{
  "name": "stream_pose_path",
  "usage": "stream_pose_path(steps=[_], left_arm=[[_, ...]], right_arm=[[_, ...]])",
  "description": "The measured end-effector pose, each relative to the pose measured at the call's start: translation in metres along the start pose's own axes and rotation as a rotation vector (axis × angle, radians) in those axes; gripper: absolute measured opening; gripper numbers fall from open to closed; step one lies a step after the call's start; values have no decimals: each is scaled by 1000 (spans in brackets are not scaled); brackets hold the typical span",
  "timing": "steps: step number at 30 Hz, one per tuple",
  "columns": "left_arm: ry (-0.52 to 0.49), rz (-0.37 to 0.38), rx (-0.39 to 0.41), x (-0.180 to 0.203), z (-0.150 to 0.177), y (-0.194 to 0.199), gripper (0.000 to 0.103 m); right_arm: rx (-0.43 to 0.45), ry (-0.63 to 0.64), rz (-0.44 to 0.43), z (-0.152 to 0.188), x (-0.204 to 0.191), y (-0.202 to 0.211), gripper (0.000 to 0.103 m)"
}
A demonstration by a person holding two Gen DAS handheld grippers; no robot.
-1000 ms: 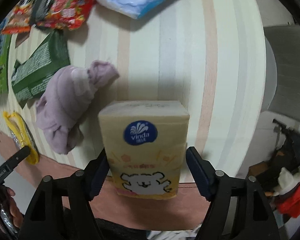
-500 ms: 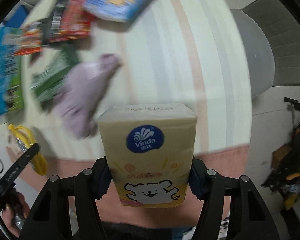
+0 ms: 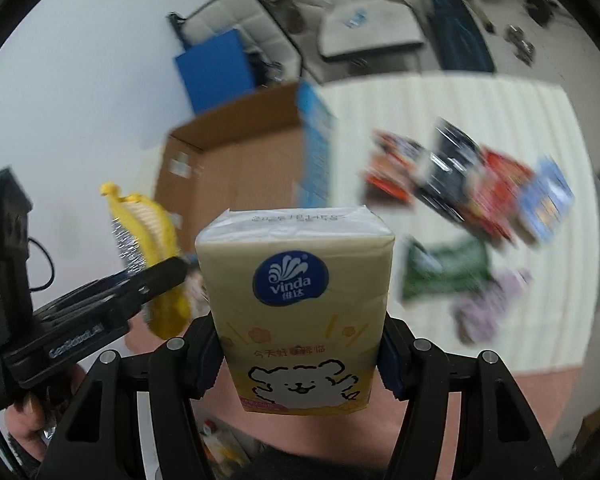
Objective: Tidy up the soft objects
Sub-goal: 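Carry the sponge and tissue pack into the box and open both tools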
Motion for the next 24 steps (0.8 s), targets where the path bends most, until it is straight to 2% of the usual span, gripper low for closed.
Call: stream_pose_path(steps=[4, 9, 13, 17, 21, 24], left_arm=[[8, 30, -61, -42, -60, -28, 43], [10, 65, -166, -74, -115, -81, 43], [12, 90, -256, -92, -139, -125, 43], [0, 114, -312, -99, -151, -148, 43], [-31, 130, -327, -94, -160, -151, 46], [-67, 110, -325, -87, -165, -151, 46]], right_arm=[[-4, -2, 72, -63, -47, -50, 66], [-66, -46, 138, -113, -58, -127, 66], [-112, -65, 196, -128, -53, -178, 66], [-132, -84, 226, -137, -47, -208, 66], [-131, -79, 259, -144, -44, -218, 66], [-128, -73, 288, -150, -44, -221, 66]])
Point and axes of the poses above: each gripper's, at about its wrist camera, not at the fingertips, and y roughly against the way its jaws point, x to its right, z to its underside, the point moved 3 cm from there along -y, roughly the way its jaws point, and after that the axes turned 6 degrees about y, right-handed, at the moved point
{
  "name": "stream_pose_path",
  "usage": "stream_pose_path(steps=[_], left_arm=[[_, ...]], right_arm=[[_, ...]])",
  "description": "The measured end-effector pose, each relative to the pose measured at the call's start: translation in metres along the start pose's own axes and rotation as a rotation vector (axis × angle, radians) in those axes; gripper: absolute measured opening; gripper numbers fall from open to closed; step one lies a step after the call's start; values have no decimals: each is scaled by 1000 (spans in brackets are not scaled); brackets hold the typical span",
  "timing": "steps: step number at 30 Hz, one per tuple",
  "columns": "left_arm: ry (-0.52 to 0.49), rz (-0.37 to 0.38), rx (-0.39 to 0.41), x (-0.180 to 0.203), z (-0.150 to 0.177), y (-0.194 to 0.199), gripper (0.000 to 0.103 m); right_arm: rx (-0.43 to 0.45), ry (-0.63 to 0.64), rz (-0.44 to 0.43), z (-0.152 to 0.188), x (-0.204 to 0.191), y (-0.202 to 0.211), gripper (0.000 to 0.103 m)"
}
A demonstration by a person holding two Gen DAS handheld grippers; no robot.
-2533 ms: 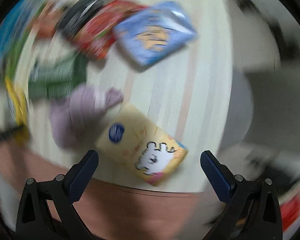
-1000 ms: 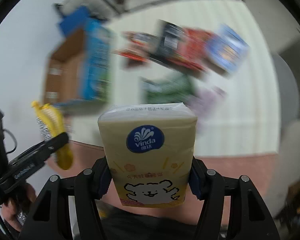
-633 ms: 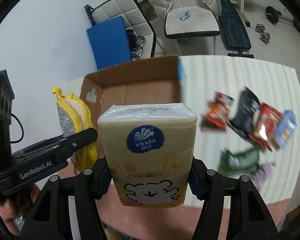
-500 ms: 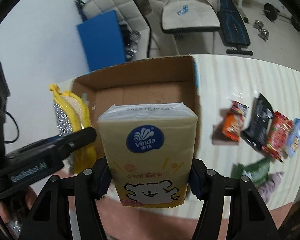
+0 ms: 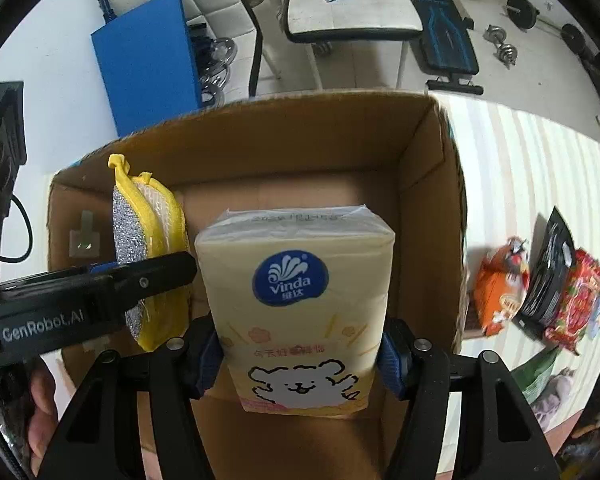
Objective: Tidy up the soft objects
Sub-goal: 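Carry the sponge and tissue pack into the box and open both tools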
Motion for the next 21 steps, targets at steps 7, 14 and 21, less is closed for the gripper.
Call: stream_pose_path(steps=[7, 14, 21], left_arm=[[-46, -53, 32, 13, 3, 12, 85], [-55, -112, 113, 5, 24, 29, 99], [-20, -146, 210, -12, 62, 50, 101]], right_arm=[[13, 13, 45, -3, -5, 11, 83], [26, 22, 60, 9, -2, 21, 98], [20, 44, 90, 43, -5, 30, 103]])
Point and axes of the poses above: each gripper's, at about its wrist camera, not at the fingertips, and y roughly against the way its jaws point, x to its right, z to its underside, the point moved 3 cm from there along -y, roughly the way its jaws point, and after that the axes turned 6 degrees about y, right-handed, at the moved point
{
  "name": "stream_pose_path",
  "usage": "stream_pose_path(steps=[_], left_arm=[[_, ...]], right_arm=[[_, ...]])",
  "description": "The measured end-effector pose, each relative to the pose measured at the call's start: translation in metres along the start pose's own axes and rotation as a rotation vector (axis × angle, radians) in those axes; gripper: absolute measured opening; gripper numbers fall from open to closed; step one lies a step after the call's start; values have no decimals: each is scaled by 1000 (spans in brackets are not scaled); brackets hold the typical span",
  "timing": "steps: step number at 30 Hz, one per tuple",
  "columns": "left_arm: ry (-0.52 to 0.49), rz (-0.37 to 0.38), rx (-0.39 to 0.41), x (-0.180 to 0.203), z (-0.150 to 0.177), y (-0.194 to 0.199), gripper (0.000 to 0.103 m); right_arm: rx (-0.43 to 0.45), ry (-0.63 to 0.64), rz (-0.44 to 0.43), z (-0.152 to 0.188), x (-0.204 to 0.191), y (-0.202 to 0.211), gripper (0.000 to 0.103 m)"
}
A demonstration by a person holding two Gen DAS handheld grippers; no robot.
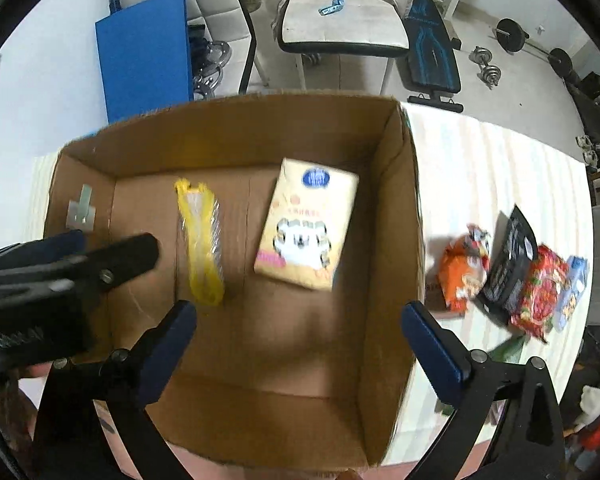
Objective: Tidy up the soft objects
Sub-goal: 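Carry the sponge and tissue pack into the box and open both tools, then grasp the black snack bag with the left tool while the right tool grasps the blue tissue pack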
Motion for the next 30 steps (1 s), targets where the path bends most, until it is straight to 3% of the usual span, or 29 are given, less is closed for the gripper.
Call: stream_pose_path(steps=[3, 11, 20, 24, 30], left_arm=[[8, -46, 56, -7, 18, 14, 101], [0, -83, 161, -9, 68, 54, 101], [3, -114, 219, 12, 104, 88, 101], [-3, -119, 239, 39, 106, 106, 101], [-113, -78, 242, 133, 95, 116, 101]], right_arm=[[8, -5, 2, 17, 0, 6, 103], [68, -34, -9, 62, -1, 38, 103], [126, -12, -92, 102, -5, 75, 103], [149, -24, -148, 106, 11, 92, 103], [195, -126, -173, 116, 94, 124, 103]])
Point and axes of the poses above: each gripper's, at about its wrist camera, not at the fingertips, and y roughly against the way its jaws point, x to its right, z to its underside, the point moved 3 cm from there along -y, roughly the way its jaws point, and after that the axes turned 6 degrees about y, right-handed, at the moved point
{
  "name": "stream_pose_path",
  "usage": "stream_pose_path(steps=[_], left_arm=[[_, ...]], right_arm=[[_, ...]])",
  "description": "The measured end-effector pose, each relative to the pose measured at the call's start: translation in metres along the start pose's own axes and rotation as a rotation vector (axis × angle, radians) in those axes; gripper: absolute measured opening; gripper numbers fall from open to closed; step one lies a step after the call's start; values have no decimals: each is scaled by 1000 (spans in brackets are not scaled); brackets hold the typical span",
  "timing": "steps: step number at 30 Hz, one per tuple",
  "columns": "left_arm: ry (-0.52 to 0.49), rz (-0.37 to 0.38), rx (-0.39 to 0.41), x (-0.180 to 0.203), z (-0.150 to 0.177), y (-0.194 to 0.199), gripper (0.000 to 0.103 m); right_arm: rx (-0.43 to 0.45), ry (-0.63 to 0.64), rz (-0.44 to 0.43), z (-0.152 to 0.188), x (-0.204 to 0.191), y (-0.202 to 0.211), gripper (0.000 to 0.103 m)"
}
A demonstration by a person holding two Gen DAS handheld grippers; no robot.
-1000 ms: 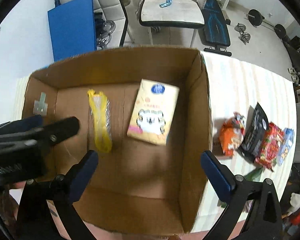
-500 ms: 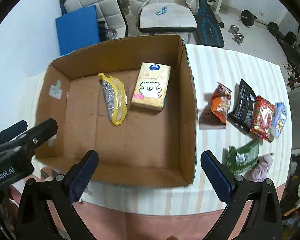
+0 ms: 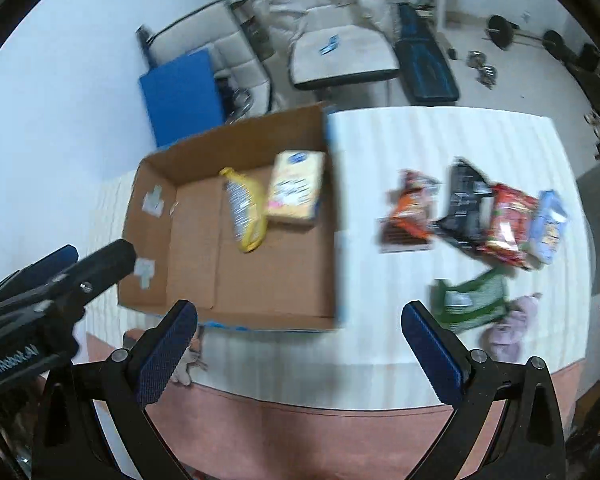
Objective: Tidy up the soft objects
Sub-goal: 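Grasp the black snack bag with the left tool while the right tool grasps the blue tissue pack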
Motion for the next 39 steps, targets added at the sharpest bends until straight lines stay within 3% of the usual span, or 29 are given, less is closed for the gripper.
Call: stream_pose_path(steps=[4, 8, 10, 14, 18, 22, 29, 36, 37, 39], left_arm=[[-95, 26, -36, 81, -19, -26, 101], [-199, 52, -155, 163, -32, -91, 101], [-234, 26, -198, 193, -35, -128, 100], [-273, -15, -328, 235, -36, -210, 83], [-299, -72, -415, 248, -31, -269, 83], [-320, -120, -446, 251, -26, -299, 83], [-342, -125, -438, 265, -28, -309, 83], [-334, -119, -460, 264, -18, -325, 83], [-325, -106, -452, 263, -20, -326, 80], [-322, -78, -448, 263, -20, -324, 65]], right_arm=[[20, -106, 61, -5, 87, 23, 103], [24, -258, 147, -8, 196, 21, 103], [10, -321, 174, -11, 241, 7, 103], [-52, -455, 135, -15, 318, -44, 92], [-105, -528, 107, -17, 352, -85, 91], [-153, -580, 75, -16, 368, -117, 91], [-188, -589, 71, -17, 376, -143, 89], [-214, -585, 90, -19, 376, -157, 79], [-217, -577, 103, -20, 375, -158, 76], [-227, -560, 130, -22, 374, -159, 74]])
Point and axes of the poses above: each gripper's, at about its wrist camera, not at the fingertips, and y roughly against the way its jaws point, x to its right, z to its underside, the point moved 3 cm from there along -y, roughly the way its jaws point, and after that the axes turned 6 degrees about y, right-handed, at the moved point
